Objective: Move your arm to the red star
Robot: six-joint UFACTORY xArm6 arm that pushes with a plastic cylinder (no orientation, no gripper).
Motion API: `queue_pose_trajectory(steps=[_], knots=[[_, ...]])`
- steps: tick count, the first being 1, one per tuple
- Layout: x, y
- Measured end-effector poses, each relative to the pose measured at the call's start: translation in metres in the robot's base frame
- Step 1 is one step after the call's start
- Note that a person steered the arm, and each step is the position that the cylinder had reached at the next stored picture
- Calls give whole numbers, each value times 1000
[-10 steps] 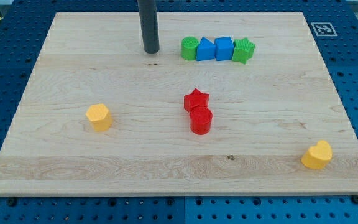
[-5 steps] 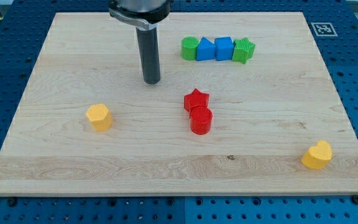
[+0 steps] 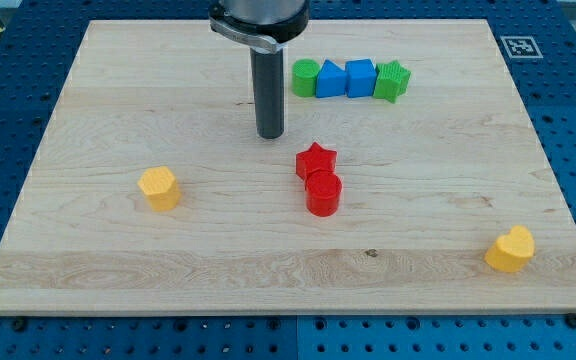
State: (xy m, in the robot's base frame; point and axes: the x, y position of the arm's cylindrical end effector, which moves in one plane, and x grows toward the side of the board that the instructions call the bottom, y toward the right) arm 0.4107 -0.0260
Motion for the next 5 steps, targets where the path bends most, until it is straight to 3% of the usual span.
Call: queue_pose_trajectory(steps=[5], knots=[[2,23]])
